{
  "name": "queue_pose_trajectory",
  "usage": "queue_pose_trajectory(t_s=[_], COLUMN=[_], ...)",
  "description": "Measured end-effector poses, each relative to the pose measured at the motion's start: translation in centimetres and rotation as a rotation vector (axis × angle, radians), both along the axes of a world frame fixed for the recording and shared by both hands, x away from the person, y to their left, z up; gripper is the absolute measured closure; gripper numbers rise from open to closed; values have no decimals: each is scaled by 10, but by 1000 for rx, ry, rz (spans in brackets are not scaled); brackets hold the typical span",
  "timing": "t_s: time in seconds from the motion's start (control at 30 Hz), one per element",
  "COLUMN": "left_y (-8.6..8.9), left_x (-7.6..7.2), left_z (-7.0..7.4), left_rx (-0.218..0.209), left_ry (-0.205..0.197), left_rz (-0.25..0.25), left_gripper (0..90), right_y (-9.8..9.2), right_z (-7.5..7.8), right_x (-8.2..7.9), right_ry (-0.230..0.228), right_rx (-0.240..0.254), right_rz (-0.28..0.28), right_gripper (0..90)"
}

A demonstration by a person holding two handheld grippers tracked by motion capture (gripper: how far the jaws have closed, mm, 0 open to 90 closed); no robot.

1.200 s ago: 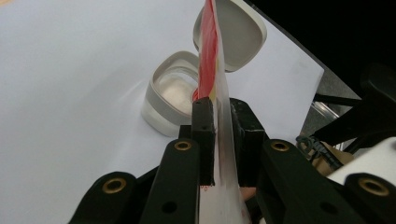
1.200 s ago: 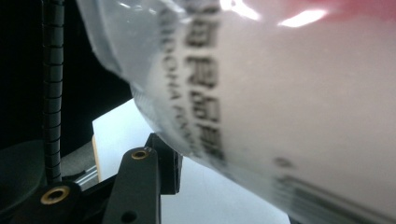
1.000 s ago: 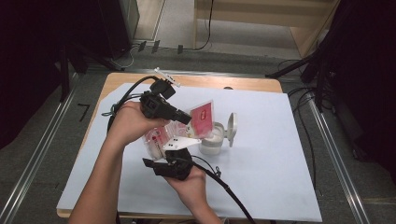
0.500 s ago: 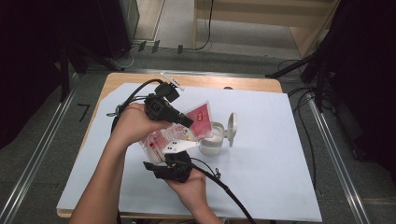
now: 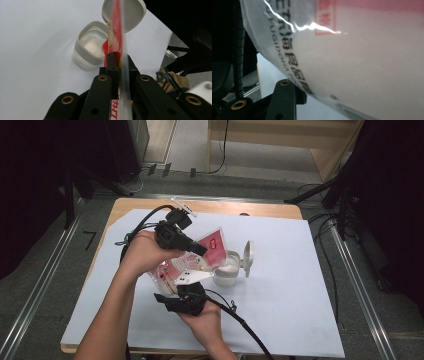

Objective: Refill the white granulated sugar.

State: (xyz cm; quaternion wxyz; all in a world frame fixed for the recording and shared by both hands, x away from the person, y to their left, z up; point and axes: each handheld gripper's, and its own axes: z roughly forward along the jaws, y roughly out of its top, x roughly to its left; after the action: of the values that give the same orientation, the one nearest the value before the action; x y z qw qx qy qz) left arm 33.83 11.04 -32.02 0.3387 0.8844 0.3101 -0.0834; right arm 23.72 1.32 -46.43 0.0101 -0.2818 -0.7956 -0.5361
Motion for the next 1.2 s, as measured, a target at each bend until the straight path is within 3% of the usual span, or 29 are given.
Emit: queue_pose_trajectory(t_s=[0.3,0.5,0.8,0.97,1.2], left_y=[13,19,28,32,37], left_x=[-3,-6,-6,-6,-5], left_z=[8,12,17,19,20], left_rx=[-47,-62,-75,-93,-119], left_ry=[-11,-31,-38,-44,-44], left_rz=[28,30,35,49,56], left_gripper=[898,898,897,899,900], right_y=[-6,-11,-20,-23,-28], right_z=[0,0,0,0,2], right_x=[5,9,11,13,15], right_ry=[-10,18,-13,-8,-8], right_rx=[7,39,22,16,19], right_rz=[-25,-46,-75,-104,-80], right_gripper=[555,513,510,508,501])
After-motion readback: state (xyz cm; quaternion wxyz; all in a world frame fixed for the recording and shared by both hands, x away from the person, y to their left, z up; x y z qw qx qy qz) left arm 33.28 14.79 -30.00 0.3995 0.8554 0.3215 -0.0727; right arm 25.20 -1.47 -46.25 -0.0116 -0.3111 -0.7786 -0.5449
